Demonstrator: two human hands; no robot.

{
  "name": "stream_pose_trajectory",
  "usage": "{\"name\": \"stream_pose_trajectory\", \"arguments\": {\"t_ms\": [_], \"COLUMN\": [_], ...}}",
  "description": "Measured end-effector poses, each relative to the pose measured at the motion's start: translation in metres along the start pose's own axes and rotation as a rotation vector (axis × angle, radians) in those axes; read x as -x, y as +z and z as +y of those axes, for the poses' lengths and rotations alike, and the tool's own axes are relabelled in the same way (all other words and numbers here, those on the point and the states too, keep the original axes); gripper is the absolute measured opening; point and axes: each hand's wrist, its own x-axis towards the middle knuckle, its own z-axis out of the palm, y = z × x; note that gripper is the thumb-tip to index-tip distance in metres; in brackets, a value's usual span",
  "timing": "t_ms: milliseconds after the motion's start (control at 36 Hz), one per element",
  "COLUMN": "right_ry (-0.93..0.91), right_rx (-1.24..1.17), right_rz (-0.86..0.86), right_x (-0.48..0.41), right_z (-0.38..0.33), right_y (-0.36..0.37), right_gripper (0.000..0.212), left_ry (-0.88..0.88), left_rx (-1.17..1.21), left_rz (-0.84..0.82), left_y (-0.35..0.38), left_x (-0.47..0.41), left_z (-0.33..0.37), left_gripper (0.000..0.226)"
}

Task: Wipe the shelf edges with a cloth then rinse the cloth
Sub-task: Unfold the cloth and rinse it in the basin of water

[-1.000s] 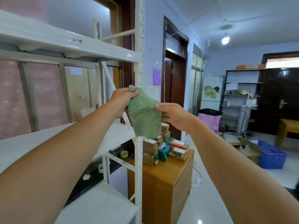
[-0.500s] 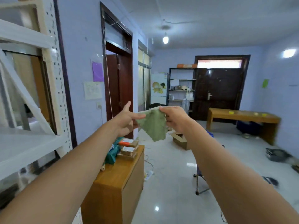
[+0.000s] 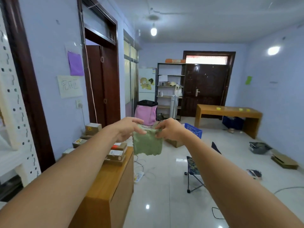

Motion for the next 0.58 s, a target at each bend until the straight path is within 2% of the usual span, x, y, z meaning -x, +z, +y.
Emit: {"name": "stream_pose_trajectory", "arguments": {"t_ms": [56,139,250,361,417,500,583], "right_ry": [-0.007,0.009,0.015,0.096,0.169,0.253,0.347], "right_rx": [0.145,0.232,0.233,0.024,-0.157,-0.503,-0.754], "right_rz": [-0.018,-0.021,-0.033,-0.094,-0.113,-0.116,-0.150], "right_x": [-0.014,-0.041,-0.085,-0.130,-0.149,-0.168,-0.178], "right_z": [0.005,0.018,0.037,0.056,0.066,0.087,0.114], "right_y": [0.009,0.026,0.056,0.085,0.105,0.145,0.194], "right_gripper": [0.031,0.030,0.029,0.028,0.025,0.018,0.009], "left_ry": [0.028,0.131,0.206,0.224,0.138,-0.006,-0.130], "left_rx": [-0.258,-0.573,-0.705,-0.550,-0.373,-0.106,0.105], "left_rz": [-0.024,0.092,0.172,0.085,0.013,-0.047,-0.082], "left_y": [-0.001,-0.006,-0.034,-0.065,-0.082,-0.100,-0.099], "left_x": [-0.015,-0.048,-0.097,-0.144,-0.167,-0.201,-0.228], "left_z": [-0.010,-0.029,-0.065,-0.100,-0.123,-0.169,-0.222], "left_gripper": [0.065,0.046,0.021,0.015,0.018,0.042,0.039]}}
